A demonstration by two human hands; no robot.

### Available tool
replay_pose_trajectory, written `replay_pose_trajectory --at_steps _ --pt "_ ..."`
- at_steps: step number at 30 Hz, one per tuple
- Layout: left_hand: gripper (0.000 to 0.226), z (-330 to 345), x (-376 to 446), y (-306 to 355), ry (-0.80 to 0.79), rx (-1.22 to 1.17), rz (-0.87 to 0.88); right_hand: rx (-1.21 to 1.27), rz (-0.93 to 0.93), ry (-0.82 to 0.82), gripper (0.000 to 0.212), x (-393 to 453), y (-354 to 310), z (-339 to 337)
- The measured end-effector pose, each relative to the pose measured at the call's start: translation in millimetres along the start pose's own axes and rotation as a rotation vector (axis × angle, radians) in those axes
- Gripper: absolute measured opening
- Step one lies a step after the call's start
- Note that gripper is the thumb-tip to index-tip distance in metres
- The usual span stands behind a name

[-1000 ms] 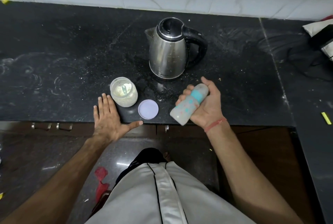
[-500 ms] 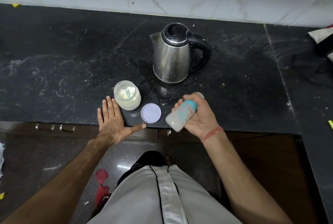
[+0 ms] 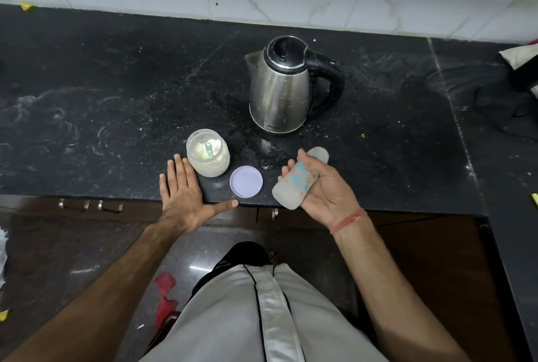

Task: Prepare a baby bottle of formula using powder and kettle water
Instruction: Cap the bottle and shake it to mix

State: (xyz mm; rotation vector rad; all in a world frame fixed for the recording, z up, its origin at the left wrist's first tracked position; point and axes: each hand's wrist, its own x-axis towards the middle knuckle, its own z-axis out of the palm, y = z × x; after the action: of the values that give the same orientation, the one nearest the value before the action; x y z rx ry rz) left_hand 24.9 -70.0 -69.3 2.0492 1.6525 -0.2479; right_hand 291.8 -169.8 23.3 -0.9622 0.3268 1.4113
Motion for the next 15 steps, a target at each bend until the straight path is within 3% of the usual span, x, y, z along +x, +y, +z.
replay_pose_trajectory --at_steps 4,7,10,13,15 --pt "0.184 1.0 0.0 0.1 0.004 -0.001 -0.010 0.165 -0.128 -0.035 0.005 0.9 -5.1 -7.9" --pt "0.184 2.2 0.4 0.1 0.020 0.002 0.003 0.022 -0.073 -0.102 0.017 0.0 -4.5 -14.6" --pt "0.184 2.1 0.1 0.0 0.017 0.010 -0.004 0.164 -0.086 -0.169 0.016 2.6 -4.4 -15.7" --pt "0.184 1.2 -0.5 0.3 0.023 0.016 0.001 0.039 -0.036 -0.215 0.022 -1.0 0.9 -13.6" --pt "0.184 1.2 0.6 -0.4 0.020 0.015 -0.003 0.136 -0.042 -0.250 0.016 -0.4 6.8 -14.3"
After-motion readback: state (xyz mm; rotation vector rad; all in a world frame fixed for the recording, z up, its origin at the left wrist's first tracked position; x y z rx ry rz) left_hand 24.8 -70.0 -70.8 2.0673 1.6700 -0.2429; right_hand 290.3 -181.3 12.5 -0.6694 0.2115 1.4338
